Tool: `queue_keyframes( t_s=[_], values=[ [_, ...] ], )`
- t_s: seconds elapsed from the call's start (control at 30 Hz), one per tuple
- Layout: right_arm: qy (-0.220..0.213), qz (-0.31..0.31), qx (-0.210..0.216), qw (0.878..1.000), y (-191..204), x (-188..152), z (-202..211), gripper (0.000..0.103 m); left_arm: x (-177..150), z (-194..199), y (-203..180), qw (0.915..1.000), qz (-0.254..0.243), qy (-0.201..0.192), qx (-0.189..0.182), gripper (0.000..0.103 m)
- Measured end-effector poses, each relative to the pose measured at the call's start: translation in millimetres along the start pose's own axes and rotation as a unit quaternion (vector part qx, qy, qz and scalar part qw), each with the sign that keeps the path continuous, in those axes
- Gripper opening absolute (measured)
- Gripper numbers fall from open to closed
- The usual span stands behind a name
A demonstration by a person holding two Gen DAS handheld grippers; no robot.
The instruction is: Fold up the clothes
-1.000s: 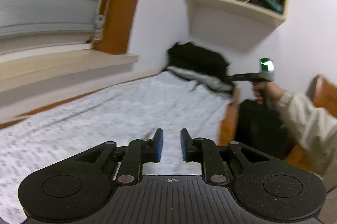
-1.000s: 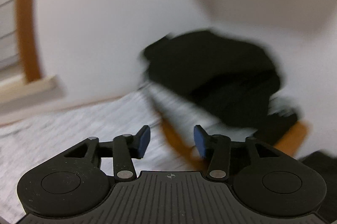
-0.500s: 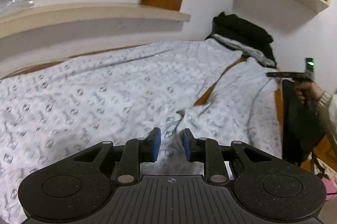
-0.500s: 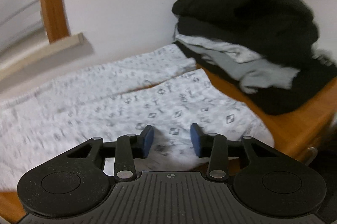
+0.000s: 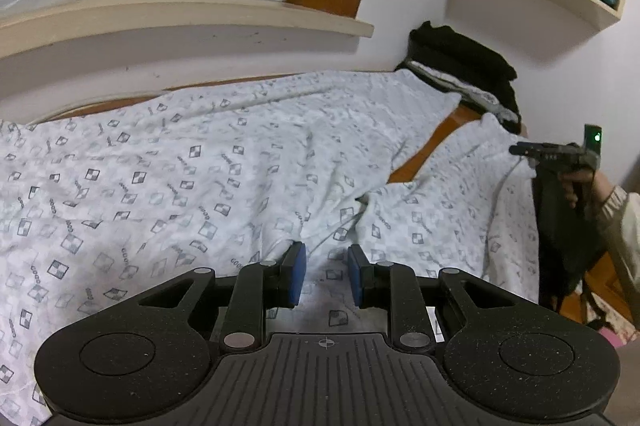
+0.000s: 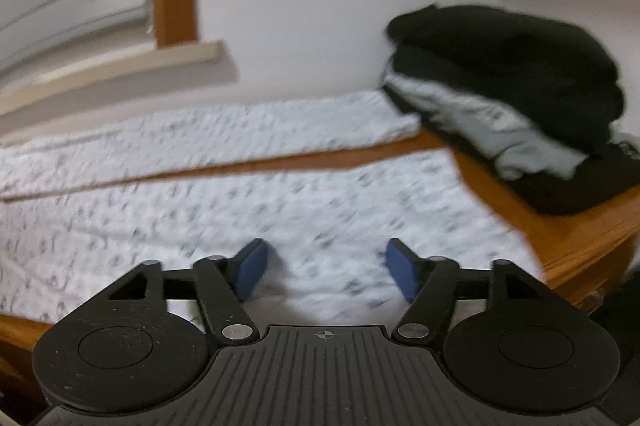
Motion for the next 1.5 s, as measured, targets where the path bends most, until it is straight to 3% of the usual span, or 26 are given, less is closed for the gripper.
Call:
queue_keyframes(
  t_s=[0.07, 0.2, 0.27, 0.57, 0.83, 0.97, 1.07, 1.13, 1.2, 1.33, 1.5],
  values=[
    [-0.013, -0.001, -0.001, 1.0, 2.1, -3.6, -0.4, 0.075, 1.8, -2.2, -7.2, 0.9997, -0.017, 0.001, 0.015, 0.027],
    [-0.037, -0.007, 0.002, 0.999, 0.4, -9.4, 2.0, 0.075, 6.8, -11.0, -20.8, 0.9991, -0.033, 0.001, 0.026, 0.05],
    [-0.046, -0.01, -0.001, 0.999, 0.0, -11.4, 2.7, 0.075, 11.7, -17.4, -29.3, 0.9982, -0.052, 0.005, 0.03, 0.054],
    [-0.065, -0.012, -0.012, 0.998, 2.4, -16.0, 4.2, 0.075, 52.1, -44.9, -58.5, 0.9965, -0.079, -0.021, 0.016, 0.06],
    [-0.078, -0.012, -0.014, 0.997, 2.9, -19.7, 5.3, 0.075, 73.4, -113.5, -103.1, 0.9912, -0.128, 0.016, -0.029, 0.061],
    [-0.085, -0.014, -0.018, 0.996, 3.9, -21.5, 6.2, 0.075, 72.0, -133.6, -118.0, 0.9882, -0.144, 0.026, -0.047, 0.045],
    [-0.088, -0.015, -0.02, 0.996, 4.6, -22.4, 6.7, 0.075, 72.4, -141.7, -122.5, 0.9873, -0.145, 0.034, -0.053, 0.04],
    [-0.089, -0.015, -0.02, 0.996, 4.5, -22.6, 6.7, 0.075, 72.8, -144.5, -123.4, 0.9876, -0.143, 0.037, -0.054, 0.029],
    [-0.086, -0.015, -0.018, 0.996, 3.2, -21.8, 5.9, 0.075, 72.7, -140.9, -126.2, 0.9884, -0.142, 0.026, -0.048, 0.007],
    [-0.086, -0.015, -0.019, 0.996, 4.0, -21.9, 6.4, 0.075, 66.4, -122.1, -136.6, 0.9887, -0.143, -0.003, -0.044, 0.003],
    [-0.088, -0.016, -0.02, 0.996, 3.8, -22.1, 6.4, 0.075, 52.9, -115.5, -148.8, 0.9865, -0.151, 0.016, -0.063, 0.003]
  ],
)
Point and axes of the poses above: each gripper's, at about its wrist camera, not at the fingertips, and z roughly against the way its jaws point, y to its left, x to its top, the point moved 3 cm from there along -z, roughly the way its jaws point, and after that the axes turned 4 degrees about -z, right-handed, at the moved point
